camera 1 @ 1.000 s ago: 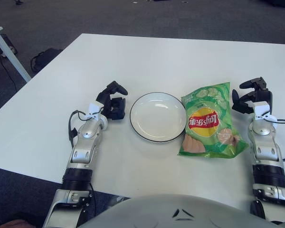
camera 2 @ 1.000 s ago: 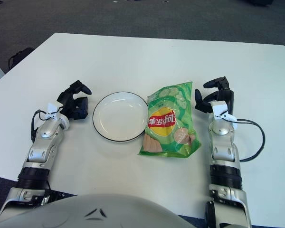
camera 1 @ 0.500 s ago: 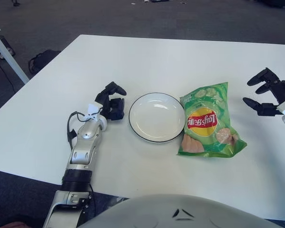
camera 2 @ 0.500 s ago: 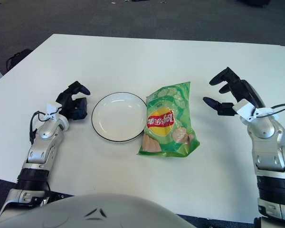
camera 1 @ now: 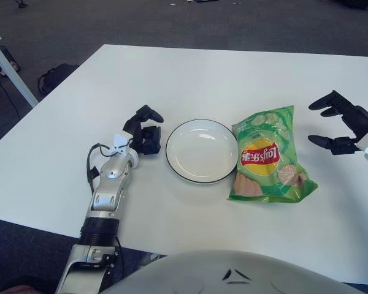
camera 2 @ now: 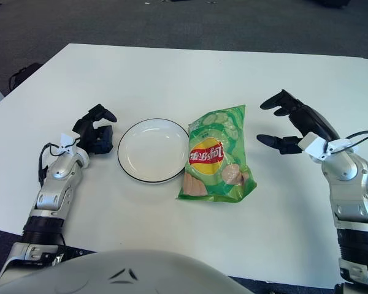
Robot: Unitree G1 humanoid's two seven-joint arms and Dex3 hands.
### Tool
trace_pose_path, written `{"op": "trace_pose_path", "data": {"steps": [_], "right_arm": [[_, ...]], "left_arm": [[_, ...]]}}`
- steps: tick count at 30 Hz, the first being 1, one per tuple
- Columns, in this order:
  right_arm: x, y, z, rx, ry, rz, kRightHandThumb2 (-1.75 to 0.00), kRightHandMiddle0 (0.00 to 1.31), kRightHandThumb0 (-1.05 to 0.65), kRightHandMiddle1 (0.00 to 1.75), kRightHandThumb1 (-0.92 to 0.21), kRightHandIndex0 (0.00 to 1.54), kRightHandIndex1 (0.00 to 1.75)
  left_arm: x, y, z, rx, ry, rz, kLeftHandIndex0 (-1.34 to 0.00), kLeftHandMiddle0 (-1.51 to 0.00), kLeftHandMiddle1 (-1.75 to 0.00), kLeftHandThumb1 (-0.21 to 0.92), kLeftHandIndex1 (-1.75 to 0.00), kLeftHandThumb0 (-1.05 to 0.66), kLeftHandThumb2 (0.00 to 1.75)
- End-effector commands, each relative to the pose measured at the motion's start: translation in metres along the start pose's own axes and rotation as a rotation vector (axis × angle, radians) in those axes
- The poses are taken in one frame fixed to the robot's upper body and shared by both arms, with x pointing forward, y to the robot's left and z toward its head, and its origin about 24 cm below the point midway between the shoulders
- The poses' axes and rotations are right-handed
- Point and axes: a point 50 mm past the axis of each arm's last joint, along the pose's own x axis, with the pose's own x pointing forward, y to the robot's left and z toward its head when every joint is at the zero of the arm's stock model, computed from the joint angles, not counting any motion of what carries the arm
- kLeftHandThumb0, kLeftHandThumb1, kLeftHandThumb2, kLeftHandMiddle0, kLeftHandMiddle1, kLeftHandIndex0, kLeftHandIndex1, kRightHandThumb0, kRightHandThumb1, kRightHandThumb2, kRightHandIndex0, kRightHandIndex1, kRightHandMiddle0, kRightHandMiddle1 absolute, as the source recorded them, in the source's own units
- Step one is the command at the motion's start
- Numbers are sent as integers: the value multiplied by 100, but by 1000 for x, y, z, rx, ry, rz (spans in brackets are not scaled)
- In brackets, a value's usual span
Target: Put the snack into the plate.
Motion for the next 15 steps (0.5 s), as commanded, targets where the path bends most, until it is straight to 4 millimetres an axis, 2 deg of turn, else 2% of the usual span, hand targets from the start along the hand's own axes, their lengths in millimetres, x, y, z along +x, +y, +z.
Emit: {"op": "trace_pose_path", "data": {"steps": [1, 5, 15], "right_arm": [[-1, -7, 6, -84, -41, -3, -45, 0, -100, 25, -76, 0, 8], [-1, -6, 10, -140, -84, 24, -31, 0, -104, 5, -82, 0, 2], [-2, -2, 13, -128, -138, 25, -19, 0, -105, 0, -82, 0, 0]], "left_arm": [[-20, -9, -39, -38, 181, 4, -55, -123, -175, 39, -175, -46, 123], [-20, -10, -38, -37, 179, 6, -55, -123, -175, 39, -175, -45, 122], [-21, -11, -37, -29, 182, 14, -55, -122, -175, 40, -175, -45, 122]]}}
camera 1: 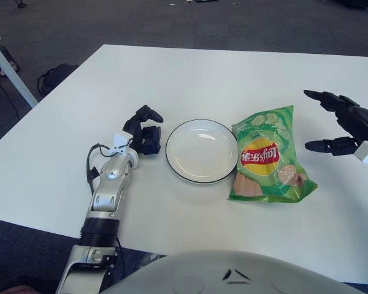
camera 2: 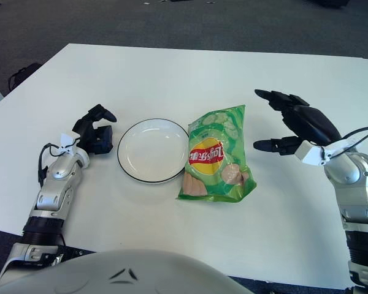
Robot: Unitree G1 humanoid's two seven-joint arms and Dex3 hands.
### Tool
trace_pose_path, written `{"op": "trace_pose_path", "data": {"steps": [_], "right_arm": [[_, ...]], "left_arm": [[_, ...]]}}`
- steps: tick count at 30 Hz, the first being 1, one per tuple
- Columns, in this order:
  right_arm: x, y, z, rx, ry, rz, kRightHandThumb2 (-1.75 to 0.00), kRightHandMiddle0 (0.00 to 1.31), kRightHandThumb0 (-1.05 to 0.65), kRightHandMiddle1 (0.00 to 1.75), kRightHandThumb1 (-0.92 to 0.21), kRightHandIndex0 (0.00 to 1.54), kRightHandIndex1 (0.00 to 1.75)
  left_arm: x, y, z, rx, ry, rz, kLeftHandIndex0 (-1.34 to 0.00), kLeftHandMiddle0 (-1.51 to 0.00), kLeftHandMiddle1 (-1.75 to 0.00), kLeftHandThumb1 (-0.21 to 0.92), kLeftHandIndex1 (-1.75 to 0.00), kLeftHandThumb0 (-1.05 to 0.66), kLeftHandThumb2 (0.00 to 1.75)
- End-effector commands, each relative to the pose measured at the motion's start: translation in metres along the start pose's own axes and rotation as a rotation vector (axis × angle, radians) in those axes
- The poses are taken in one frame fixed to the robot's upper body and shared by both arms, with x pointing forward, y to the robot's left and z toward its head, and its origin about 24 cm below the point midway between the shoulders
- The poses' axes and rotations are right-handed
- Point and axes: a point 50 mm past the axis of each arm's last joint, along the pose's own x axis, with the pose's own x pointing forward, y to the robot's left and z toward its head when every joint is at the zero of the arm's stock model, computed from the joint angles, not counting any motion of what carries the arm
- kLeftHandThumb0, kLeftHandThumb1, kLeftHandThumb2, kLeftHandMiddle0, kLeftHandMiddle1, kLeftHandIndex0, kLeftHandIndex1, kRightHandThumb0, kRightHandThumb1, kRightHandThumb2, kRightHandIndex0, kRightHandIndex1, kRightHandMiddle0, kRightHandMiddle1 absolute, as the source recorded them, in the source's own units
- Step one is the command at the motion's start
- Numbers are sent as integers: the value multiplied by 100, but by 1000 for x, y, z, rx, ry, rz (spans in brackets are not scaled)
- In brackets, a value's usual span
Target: Put the snack into the plate.
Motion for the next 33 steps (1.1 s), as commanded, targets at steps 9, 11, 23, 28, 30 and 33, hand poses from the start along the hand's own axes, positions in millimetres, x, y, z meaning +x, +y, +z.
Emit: {"op": "trace_pose_path", "data": {"steps": [9, 11, 23, 28, 30, 33], "right_arm": [[-1, 2, 2, 10, -43, -8, -17, 0, -105, 0, -82, 0, 0], [-1, 3, 3, 15, -48, -8, -16, 0, -105, 0, -81, 0, 0], [-3, 6, 9, 16, -73, -33, -15, 0, -104, 0, -82, 0, 0], [-3, 7, 11, 6, -86, -31, -15, 0, -105, 0, -85, 0, 0], [-3, 7, 13, 4, -96, -22, -15, 0, -105, 0, -86, 0, 0], [-4, 7, 15, 0, -110, -18, -15, 0, -105, 0, -87, 0, 0]], "left_arm": [[-20, -10, -37, -12, 173, 12, -55, -122, -175, 40, -175, -45, 122], [-20, -10, -37, -9, 171, 13, -55, -123, -175, 39, -175, -45, 122], [-19, -10, -37, -1, 156, 2, -55, -124, -175, 39, -175, -45, 122], [-19, -10, -37, 3, 147, 1, -55, -124, -175, 39, -175, -45, 122], [-19, -10, -37, 11, 141, 2, -55, -124, -175, 39, -175, -45, 122], [-19, -10, -37, 17, 137, 3, -55, -124, -175, 39, -175, -45, 122]]}}
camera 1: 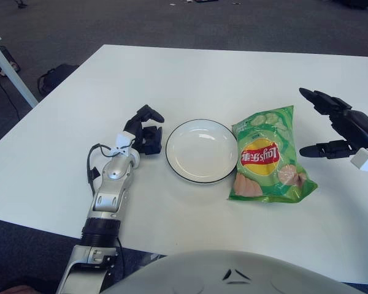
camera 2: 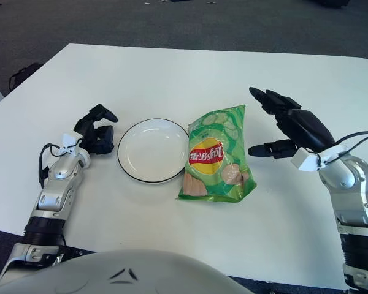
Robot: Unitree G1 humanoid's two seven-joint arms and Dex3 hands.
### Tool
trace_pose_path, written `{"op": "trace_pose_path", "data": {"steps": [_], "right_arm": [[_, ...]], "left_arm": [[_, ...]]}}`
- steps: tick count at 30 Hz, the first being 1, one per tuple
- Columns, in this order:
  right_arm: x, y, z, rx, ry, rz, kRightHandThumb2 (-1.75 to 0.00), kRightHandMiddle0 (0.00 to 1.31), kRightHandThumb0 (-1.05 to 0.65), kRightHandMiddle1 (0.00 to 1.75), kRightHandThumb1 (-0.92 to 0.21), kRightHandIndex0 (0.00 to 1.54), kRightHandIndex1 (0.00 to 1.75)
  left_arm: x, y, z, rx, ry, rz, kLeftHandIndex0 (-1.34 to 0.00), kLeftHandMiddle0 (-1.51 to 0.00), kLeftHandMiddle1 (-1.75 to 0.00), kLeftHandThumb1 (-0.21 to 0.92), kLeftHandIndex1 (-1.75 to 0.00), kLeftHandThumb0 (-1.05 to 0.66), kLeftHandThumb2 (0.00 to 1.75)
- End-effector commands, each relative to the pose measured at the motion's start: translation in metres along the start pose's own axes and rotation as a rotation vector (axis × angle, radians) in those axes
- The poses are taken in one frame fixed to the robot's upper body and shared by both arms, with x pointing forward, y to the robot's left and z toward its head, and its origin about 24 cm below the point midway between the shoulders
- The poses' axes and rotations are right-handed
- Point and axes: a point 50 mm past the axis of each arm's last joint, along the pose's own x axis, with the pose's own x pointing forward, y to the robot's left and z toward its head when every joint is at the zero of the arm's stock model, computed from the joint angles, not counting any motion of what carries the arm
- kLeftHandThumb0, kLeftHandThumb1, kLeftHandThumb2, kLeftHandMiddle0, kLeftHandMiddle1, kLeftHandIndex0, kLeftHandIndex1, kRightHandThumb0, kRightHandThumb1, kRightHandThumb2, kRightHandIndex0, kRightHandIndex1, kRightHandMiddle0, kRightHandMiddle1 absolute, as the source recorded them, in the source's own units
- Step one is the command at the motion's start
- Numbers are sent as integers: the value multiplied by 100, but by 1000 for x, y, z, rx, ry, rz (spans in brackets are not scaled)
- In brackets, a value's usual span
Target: Put the snack into the plate.
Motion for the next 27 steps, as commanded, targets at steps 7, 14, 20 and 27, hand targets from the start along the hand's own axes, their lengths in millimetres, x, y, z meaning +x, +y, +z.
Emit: {"op": "trace_pose_path", "data": {"steps": [7, 14, 20, 27], "right_arm": [[3, -6, 12, -51, -121, 15, -14, 0, -105, 0, -87, 0, 0], [2, -4, 14, -58, -187, 47, -14, 0, -105, 0, -89, 0, 0], [3, -5, 15, -152, -266, 84, -20, 0, -104, 0, -92, 0, 0], [12, -8, 16, -236, -363, 97, -36, 0, -102, 0, -92, 0, 0]], "left_arm": [[-21, -9, -38, -15, 160, -5, -54, -124, -175, 40, -175, -45, 121], [-21, -10, -38, 0, 149, -2, -54, -125, -175, 40, -175, -45, 121], [-21, -10, -39, 9, 146, -1, -55, -125, -175, 40, -175, -45, 121], [-21, -10, -39, 6, 137, -3, -55, -126, -175, 39, -175, -45, 122]]}}
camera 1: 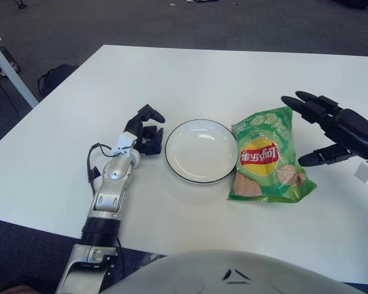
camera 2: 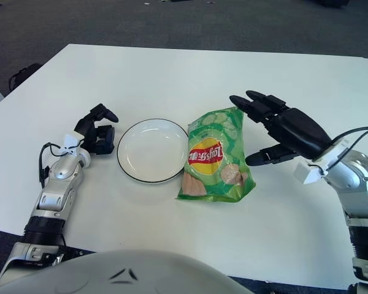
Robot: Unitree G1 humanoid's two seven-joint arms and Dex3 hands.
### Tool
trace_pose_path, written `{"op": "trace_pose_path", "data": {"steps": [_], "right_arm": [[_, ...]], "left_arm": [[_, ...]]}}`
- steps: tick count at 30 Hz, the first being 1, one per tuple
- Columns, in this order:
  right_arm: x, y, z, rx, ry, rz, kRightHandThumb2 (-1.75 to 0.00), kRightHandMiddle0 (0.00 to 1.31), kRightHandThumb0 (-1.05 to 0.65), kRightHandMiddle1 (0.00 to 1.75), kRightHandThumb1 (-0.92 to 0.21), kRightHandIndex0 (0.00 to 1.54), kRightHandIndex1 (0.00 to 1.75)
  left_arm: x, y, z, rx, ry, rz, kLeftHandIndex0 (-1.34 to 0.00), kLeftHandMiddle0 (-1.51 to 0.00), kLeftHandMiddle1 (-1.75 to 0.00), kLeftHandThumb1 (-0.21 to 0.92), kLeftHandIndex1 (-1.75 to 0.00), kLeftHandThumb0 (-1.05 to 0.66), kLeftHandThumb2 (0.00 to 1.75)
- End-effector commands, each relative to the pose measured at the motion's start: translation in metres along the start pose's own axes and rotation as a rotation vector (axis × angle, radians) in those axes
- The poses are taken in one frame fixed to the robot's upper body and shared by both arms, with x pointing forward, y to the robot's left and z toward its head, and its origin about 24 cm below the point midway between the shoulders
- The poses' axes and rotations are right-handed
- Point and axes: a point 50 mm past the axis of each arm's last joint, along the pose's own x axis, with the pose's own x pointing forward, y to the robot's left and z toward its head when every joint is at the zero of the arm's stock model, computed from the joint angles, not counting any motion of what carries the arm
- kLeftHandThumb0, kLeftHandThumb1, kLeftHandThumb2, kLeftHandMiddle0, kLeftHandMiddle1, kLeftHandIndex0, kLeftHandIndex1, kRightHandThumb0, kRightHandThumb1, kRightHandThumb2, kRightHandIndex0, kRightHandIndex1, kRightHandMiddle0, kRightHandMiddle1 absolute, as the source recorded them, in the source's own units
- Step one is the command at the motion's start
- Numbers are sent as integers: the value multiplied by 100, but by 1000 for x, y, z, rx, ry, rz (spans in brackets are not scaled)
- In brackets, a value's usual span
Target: Put the snack into the plate.
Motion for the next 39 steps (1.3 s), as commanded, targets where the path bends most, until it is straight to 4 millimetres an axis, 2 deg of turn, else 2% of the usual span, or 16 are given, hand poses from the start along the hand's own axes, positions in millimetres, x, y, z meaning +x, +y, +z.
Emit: {"op": "trace_pose_path", "data": {"steps": [1, 18, 27, 39], "right_arm": [[11, -8, 0, -66, -63, -9, -39, 0, -102, 0, -92, 0, 0], [31, -18, -2, -249, -246, -118, -51, 0, -105, 0, -92, 0, 0], [42, -22, -3, -283, -314, -148, -56, 0, -105, 0, -92, 0, 0], [54, -26, -4, -256, -431, -41, -60, 0, -104, 0, -92, 0, 0]], "left_arm": [[-22, -11, -38, -44, 161, -2, -55, -126, -175, 39, -175, -45, 122], [-20, -9, -39, -26, 148, -4, -56, -126, -175, 38, -175, -46, 124], [-20, -9, -39, -35, 140, -7, -56, -126, -175, 38, -175, -46, 124], [-21, -10, -39, -22, 136, 0, -56, -125, -175, 38, -175, -46, 124]]}}
